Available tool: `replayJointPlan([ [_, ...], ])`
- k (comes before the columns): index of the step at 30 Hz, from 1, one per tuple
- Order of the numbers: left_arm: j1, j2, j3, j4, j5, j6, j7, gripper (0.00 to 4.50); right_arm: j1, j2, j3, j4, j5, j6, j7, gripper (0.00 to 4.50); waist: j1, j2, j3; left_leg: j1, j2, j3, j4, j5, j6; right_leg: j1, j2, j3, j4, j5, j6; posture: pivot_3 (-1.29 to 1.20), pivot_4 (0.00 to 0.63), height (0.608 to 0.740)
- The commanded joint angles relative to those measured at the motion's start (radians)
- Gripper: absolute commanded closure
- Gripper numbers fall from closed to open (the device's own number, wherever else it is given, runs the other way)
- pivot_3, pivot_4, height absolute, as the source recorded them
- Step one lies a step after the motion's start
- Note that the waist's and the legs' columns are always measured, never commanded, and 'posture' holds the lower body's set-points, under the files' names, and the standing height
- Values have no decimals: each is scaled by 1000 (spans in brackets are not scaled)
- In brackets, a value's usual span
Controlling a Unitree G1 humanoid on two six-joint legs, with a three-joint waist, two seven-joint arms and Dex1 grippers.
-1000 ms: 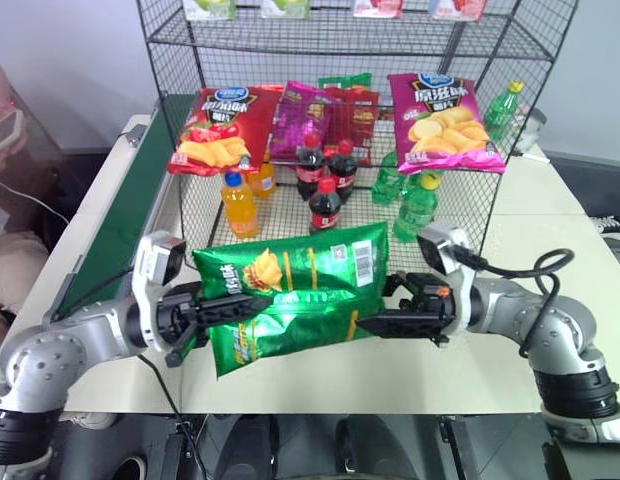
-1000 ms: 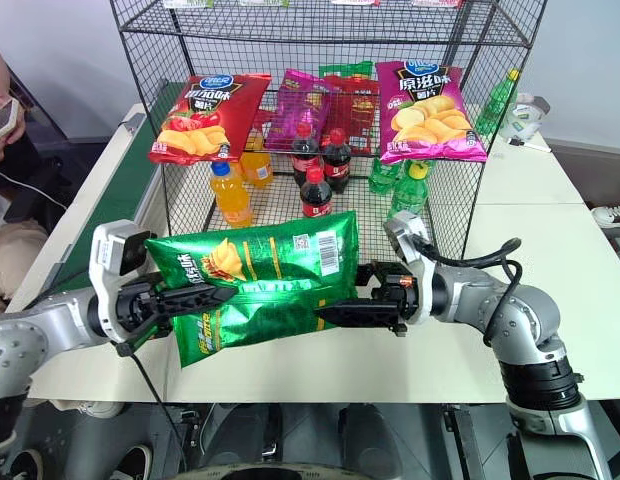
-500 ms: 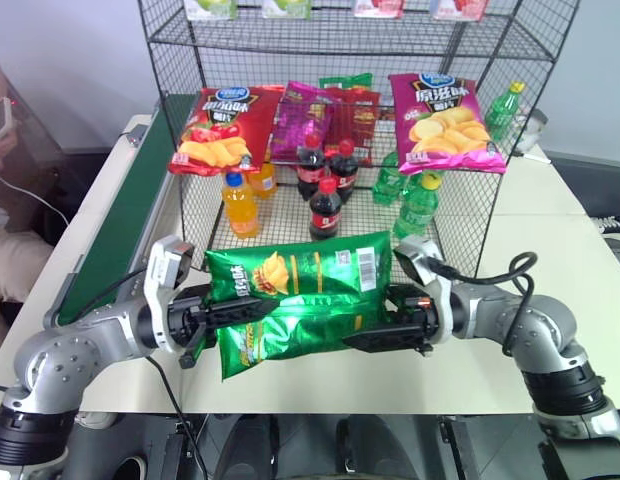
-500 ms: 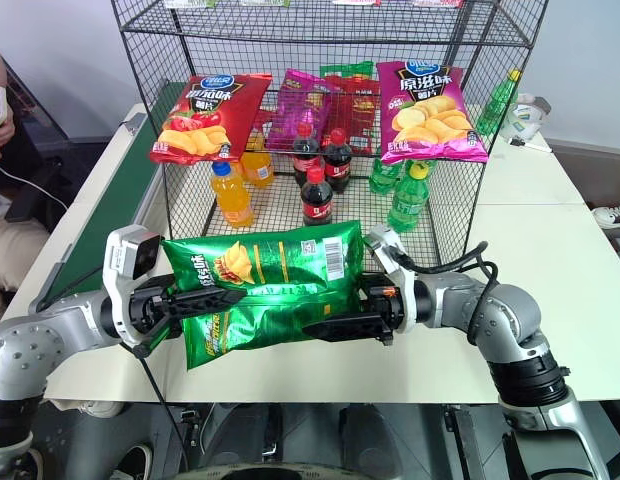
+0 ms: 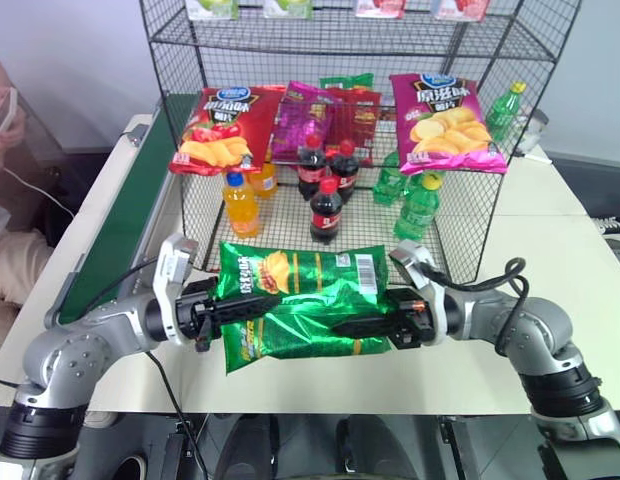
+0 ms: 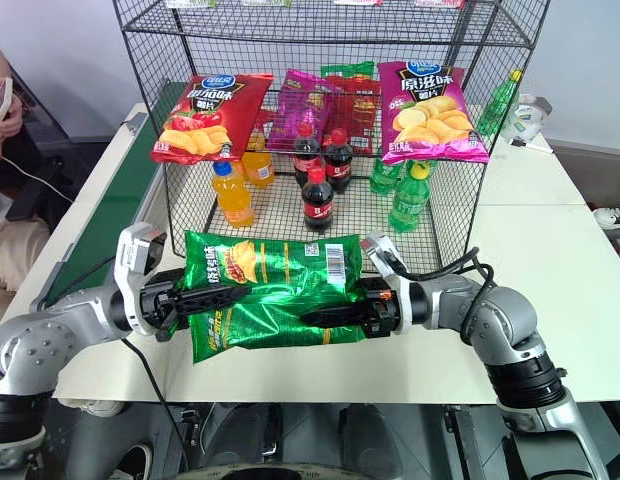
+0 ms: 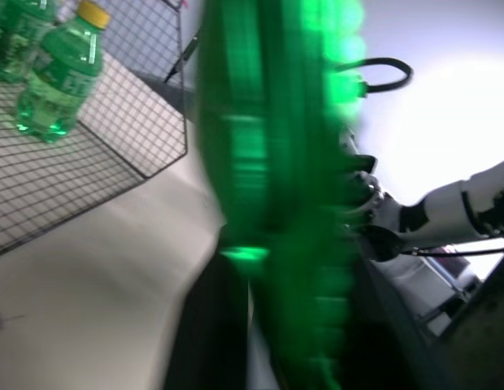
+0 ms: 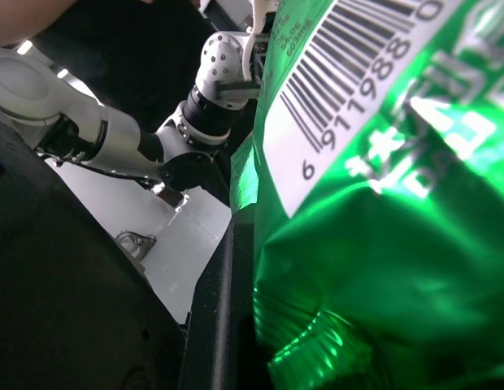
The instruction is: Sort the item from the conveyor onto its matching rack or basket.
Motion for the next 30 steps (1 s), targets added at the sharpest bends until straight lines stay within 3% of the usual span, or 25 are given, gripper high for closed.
replayJointPlan([
  [1, 8, 12, 49, -11, -1, -7, 3, 1295, -5, -6, -16, -34, -50, -81, 1, 4473, 0, 0, 0, 0, 0, 0, 0, 0, 0, 0, 0, 0, 0, 0, 0, 0, 150, 739],
  [3, 26, 18, 75, -15, 6, -18, 10, 265, -10, 6, -44, -38, -61, -109, -32, 4473, -2, 0, 0, 0, 0, 0, 0, 0, 0, 0, 0, 0, 0, 0, 0, 0, 150, 739],
  [4, 39, 23, 88, -16, 5, -16, 12, 36, -8, -1, -41, -51, -98, -152, -35, 4473, -2, 0, 0, 0, 0, 0, 0, 0, 0, 0, 0, 0, 0, 0, 0, 0, 150, 739],
  [11, 135, 55, 228, 32, 37, -56, 17, 0, 9, -50, -41, -135, -456, -599, -81, 4473, 2, 0, 0, 0, 0, 0, 0, 0, 0, -1, -1, 0, 0, 0, 0, 0, 150, 739],
  [17, 138, 30, 273, 86, 125, -143, 42, 0, -85, -54, -53, -165, -681, -939, -147, 4473, 1, 0, 0, 0, 0, 0, 0, 0, 0, -1, -1, 0, 0, 0, 0, 0, 150, 739],
  [21, 97, -43, 251, 49, 368, -414, 131, 0, -211, -39, -57, -84, -938, -1171, -317, 4473, 0, 0, 0, 0, 0, 0, 0, 0, -1, -1, -1, 0, 0, 0, 0, 0, 150, 739],
  [25, 112, -81, 235, 2, 464, -530, 151, 0, -256, -28, -51, -18, -1091, -1305, -448, 4473, 0, -1, 0, 0, 0, 1, -1, 1, -1, -1, -1, 0, -1, 0, 0, 0, 150, 739],
  [30, 142, -123, 214, -62, 481, -562, 173, 0, -296, -37, -55, 77, -1295, -1354, -614, 4473, -1, -1, 0, -1, 0, 2, -1, 1, -1, -1, -2, 0, -1, 0, 0, 0, 150, 739],
])
